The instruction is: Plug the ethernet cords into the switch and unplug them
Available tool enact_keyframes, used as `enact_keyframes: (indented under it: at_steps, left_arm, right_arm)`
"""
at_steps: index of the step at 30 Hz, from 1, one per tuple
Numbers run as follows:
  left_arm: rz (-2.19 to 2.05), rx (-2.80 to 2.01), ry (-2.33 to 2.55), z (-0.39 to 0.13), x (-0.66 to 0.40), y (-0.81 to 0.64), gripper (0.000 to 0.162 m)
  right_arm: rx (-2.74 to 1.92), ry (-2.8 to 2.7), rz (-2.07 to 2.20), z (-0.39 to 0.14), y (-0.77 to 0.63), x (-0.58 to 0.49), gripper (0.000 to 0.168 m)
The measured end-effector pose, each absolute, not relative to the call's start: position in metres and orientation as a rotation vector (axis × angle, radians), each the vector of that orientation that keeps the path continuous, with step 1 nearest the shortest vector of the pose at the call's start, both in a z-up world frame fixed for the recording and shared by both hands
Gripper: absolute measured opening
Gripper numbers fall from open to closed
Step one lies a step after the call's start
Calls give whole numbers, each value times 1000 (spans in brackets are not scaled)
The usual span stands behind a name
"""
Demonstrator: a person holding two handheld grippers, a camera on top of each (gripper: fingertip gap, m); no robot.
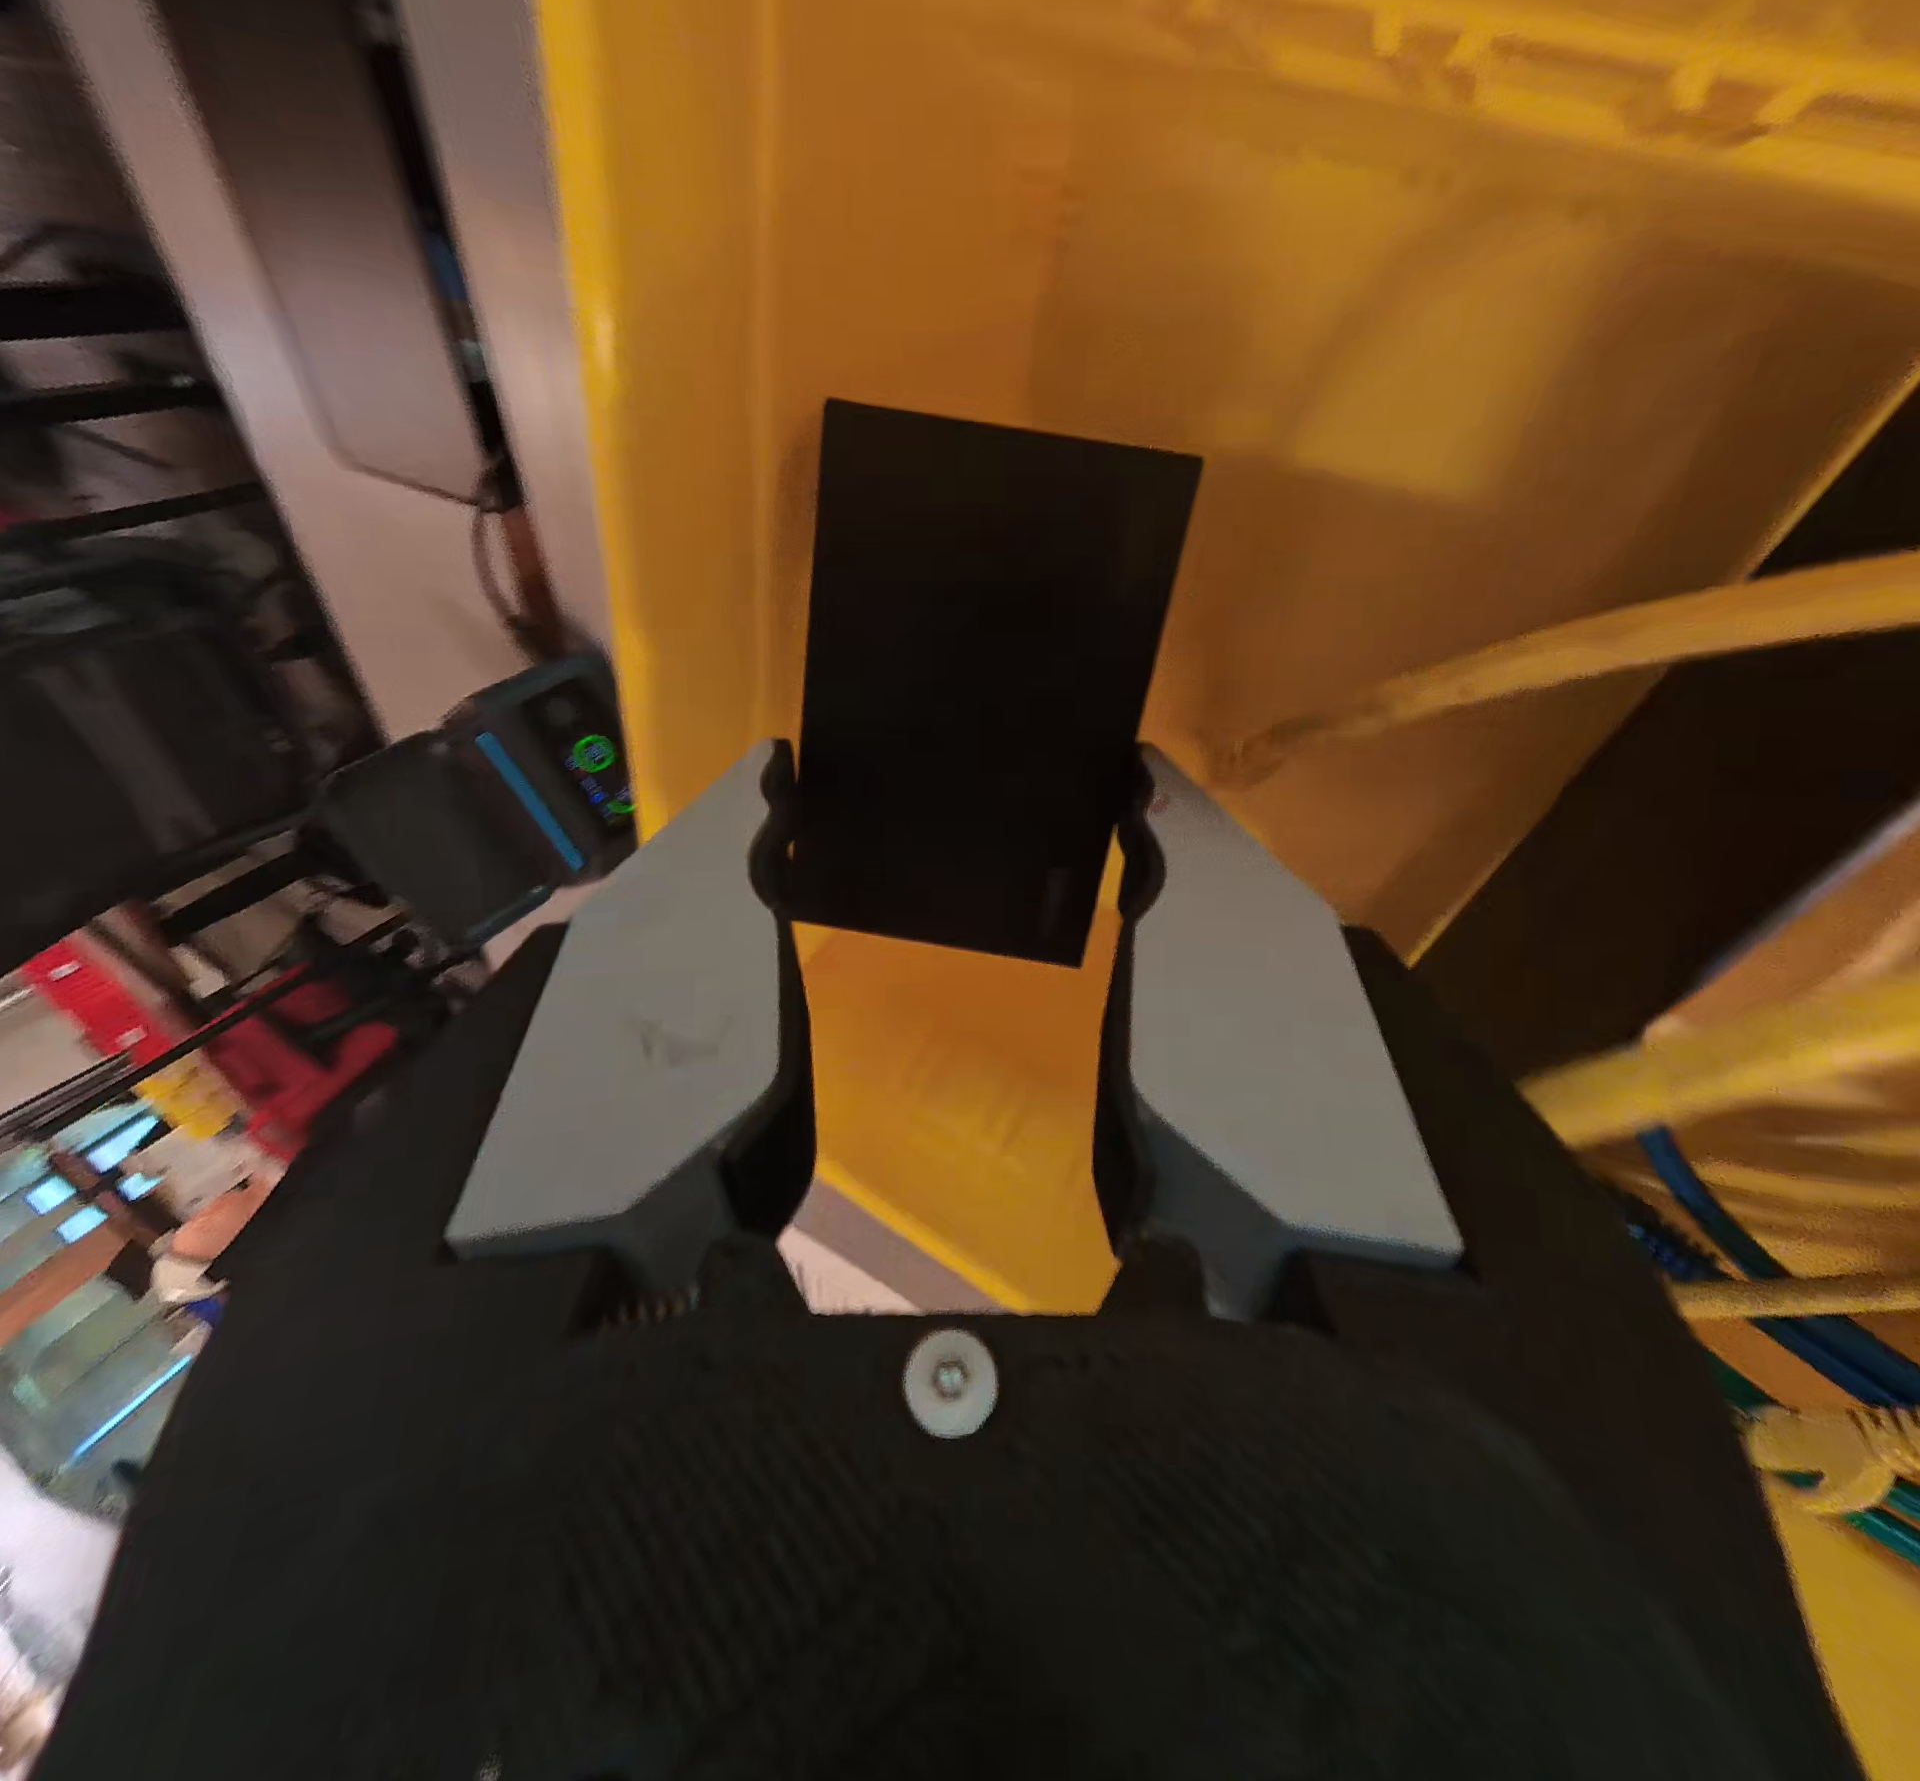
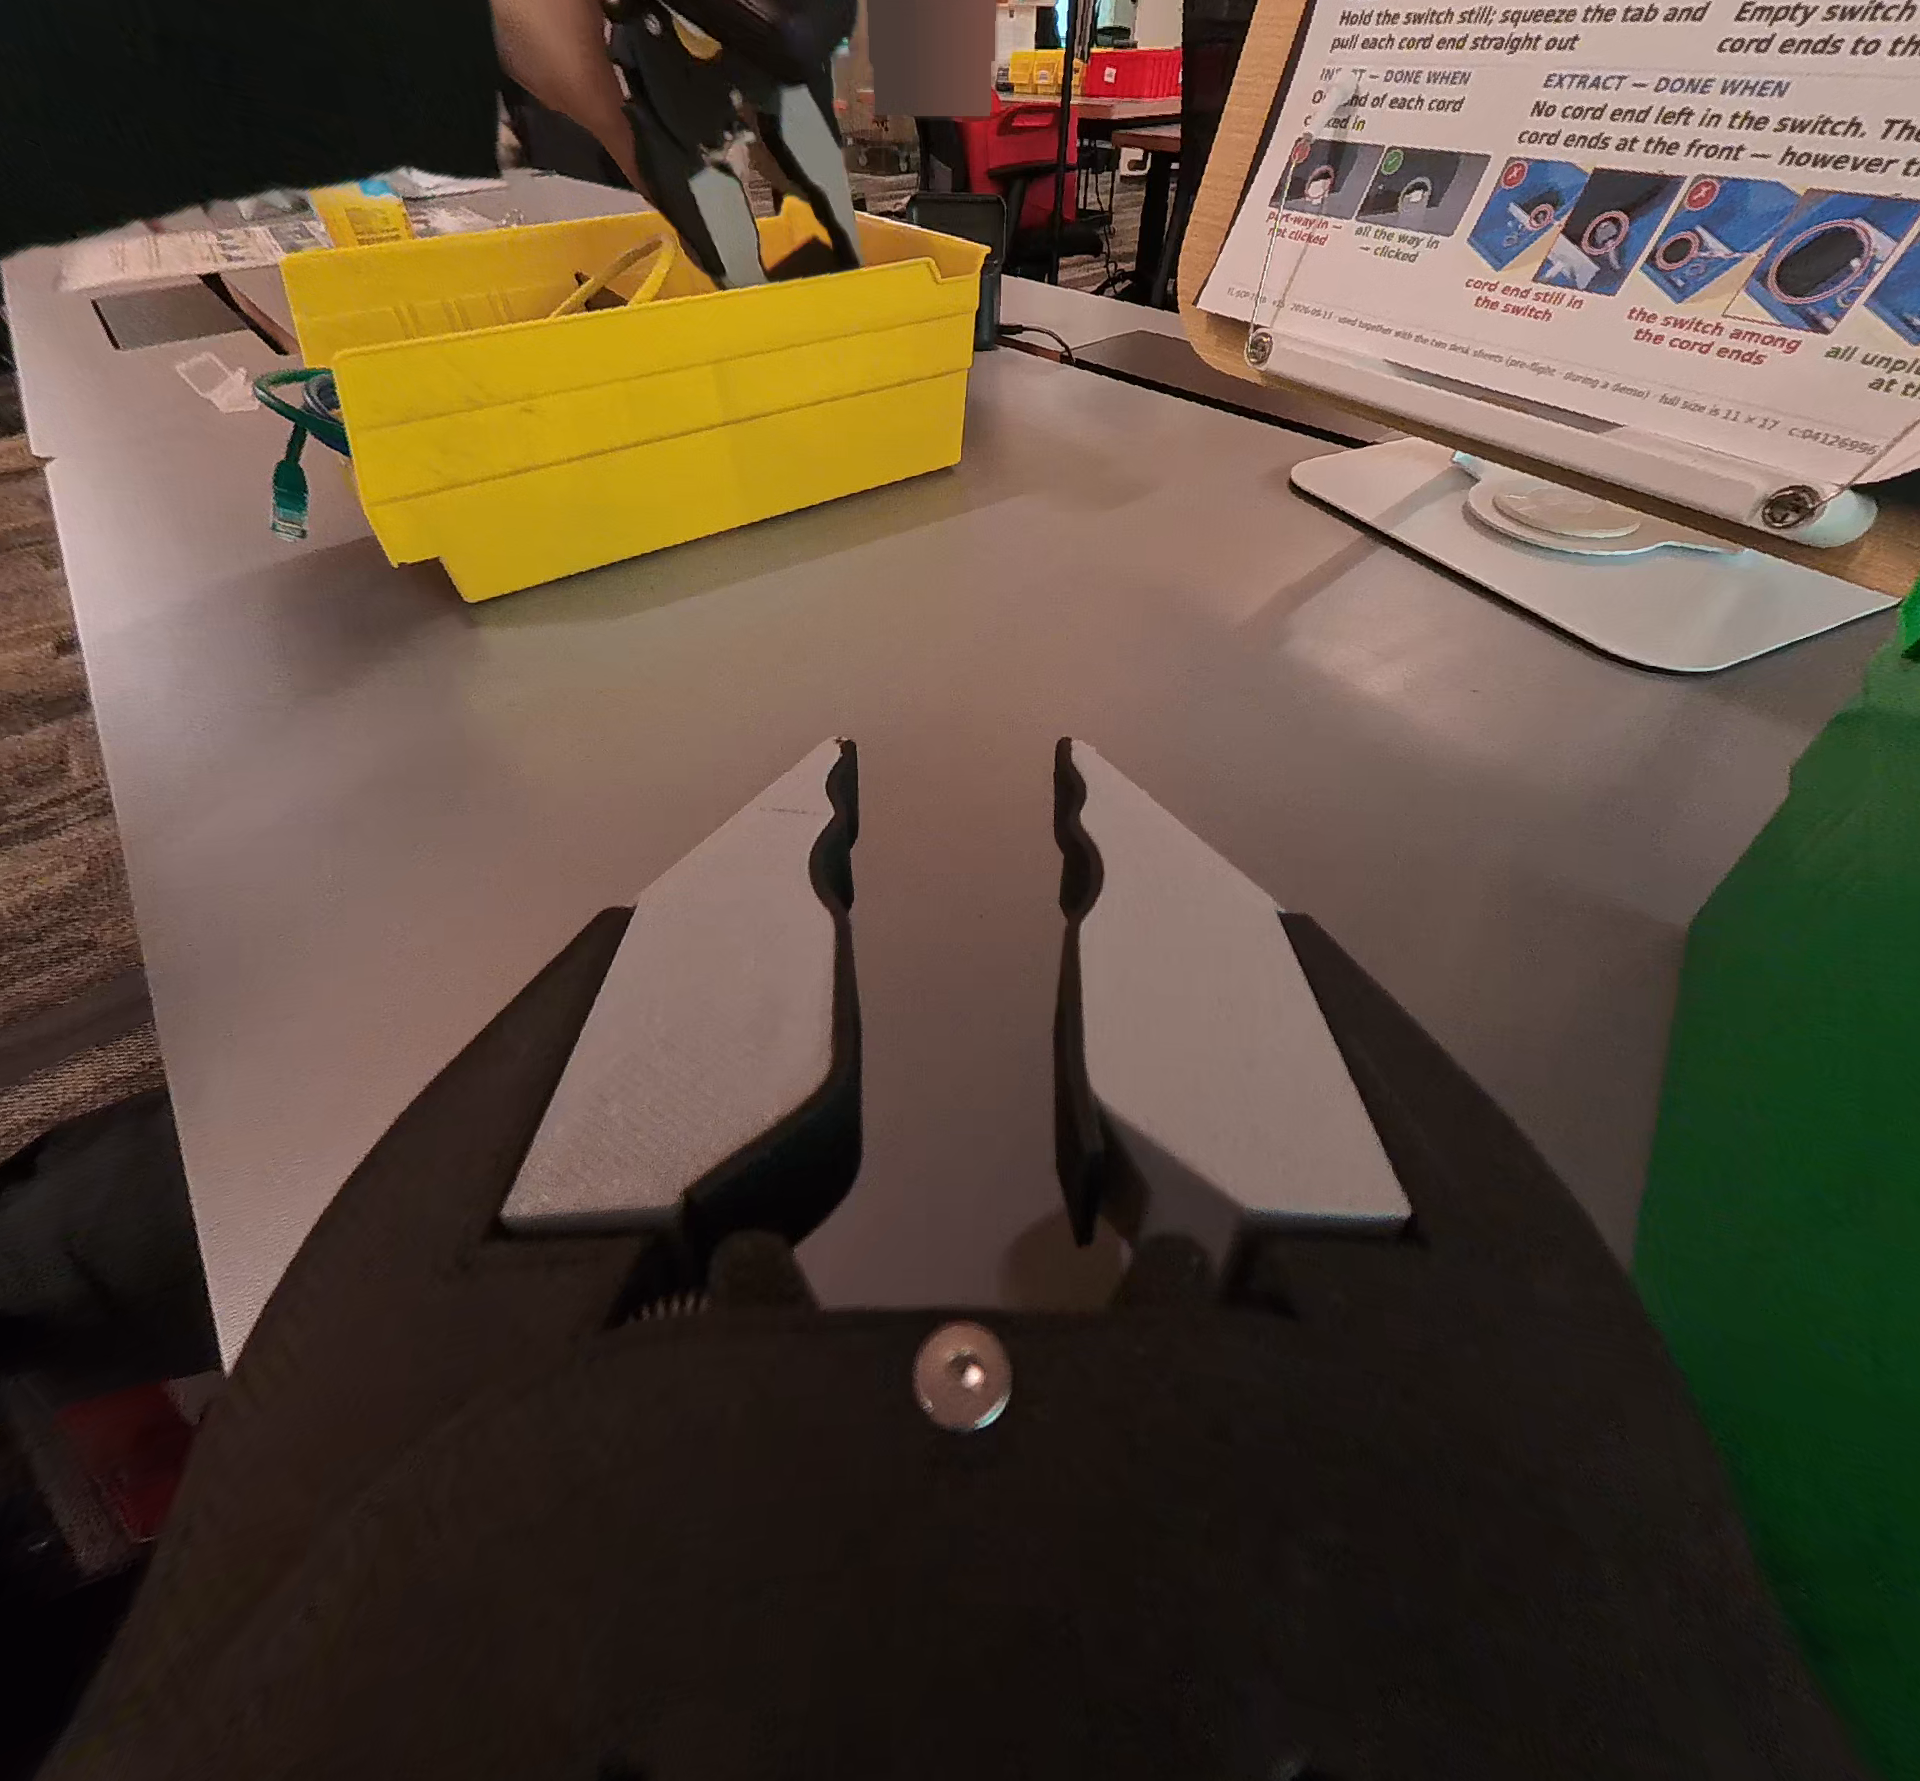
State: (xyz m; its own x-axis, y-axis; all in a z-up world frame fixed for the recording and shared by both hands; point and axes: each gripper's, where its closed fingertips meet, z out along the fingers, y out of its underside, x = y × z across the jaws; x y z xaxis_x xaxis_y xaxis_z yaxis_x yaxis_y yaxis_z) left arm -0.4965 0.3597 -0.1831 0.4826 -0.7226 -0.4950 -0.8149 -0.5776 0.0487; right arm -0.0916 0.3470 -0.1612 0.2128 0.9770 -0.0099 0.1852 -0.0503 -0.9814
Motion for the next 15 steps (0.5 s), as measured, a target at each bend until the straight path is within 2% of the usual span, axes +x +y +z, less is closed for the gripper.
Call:
enact_keyframes:
  at_steps: [7, 10, 13, 15]
  left_arm:
    - [1340, -2187, 1340, -109, -510, 352, 61]
    - [1589, -1893, 1239, -56, -497, 354, 61]
    - [1707, -1605, 1056, -1, -467, 345, 61]
    - [1651, -1535, 994, 13, -439, 337, 61]
  right_arm:
    - [-1451, -1169, 950, -161, 347, -91, 33]
    - [-1442, -1169, 934, -160, 347, -91, 32]
    - [-1438, -1166, 923, -160, 347, -91, 33]
    - [-1434, -1163, 921, -159, 347, -91, 32]
